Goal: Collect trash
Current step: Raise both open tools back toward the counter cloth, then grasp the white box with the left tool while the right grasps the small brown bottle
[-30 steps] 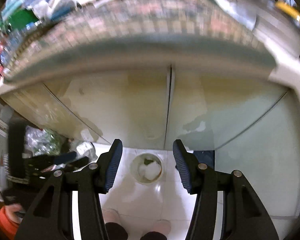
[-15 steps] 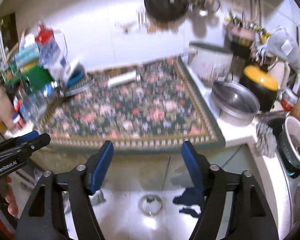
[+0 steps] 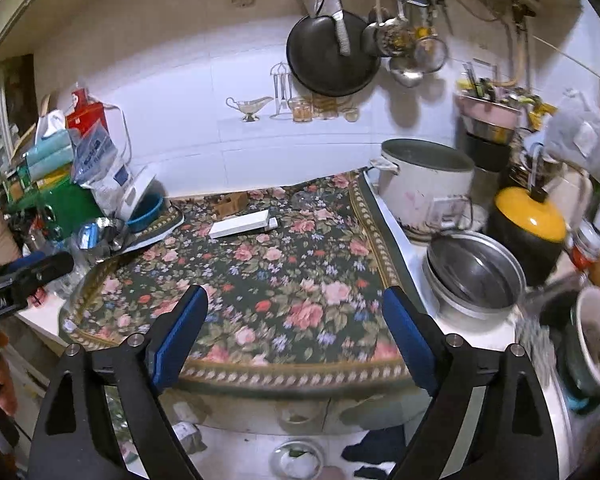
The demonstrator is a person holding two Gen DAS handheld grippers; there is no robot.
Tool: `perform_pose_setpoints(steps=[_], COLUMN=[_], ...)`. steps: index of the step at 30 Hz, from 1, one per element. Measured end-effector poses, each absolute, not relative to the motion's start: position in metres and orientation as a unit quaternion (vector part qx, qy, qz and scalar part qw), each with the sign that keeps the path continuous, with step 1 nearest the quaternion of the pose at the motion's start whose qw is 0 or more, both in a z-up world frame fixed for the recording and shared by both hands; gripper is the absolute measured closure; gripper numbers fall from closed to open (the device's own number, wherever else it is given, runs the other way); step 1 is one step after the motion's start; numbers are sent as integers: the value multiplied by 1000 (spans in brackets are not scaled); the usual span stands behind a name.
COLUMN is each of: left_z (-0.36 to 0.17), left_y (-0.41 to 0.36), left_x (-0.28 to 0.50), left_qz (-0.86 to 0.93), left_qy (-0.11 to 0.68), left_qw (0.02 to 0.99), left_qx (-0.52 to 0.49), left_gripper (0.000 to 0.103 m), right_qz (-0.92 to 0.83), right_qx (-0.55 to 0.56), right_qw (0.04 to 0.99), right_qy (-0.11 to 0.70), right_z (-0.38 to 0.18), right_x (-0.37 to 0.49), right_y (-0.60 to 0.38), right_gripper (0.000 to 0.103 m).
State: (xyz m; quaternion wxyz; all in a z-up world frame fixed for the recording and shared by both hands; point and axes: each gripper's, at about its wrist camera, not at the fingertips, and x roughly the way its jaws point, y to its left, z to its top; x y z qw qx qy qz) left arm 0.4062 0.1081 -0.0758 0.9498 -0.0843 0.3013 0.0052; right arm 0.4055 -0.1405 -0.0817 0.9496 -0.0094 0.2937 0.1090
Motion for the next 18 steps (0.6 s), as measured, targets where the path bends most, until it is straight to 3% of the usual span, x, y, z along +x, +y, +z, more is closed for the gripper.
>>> perform_pose_setpoints(steps=[9,18], left_z=[-83,-131], left_y=[74,76], left_x=[513,596], left_qz=[56,97], left_qy=[332,388], left_qw=[935,911], left_qx=[-109,-96], left_gripper=[17,17], right_qz=[168,203], right_qx=[-40,-26], right_qw=[929,908], right_qy=[327,367], right_z=[-78,-102], right_x=[513,589], right_y=[-183,-191], right_gripper=[16,16])
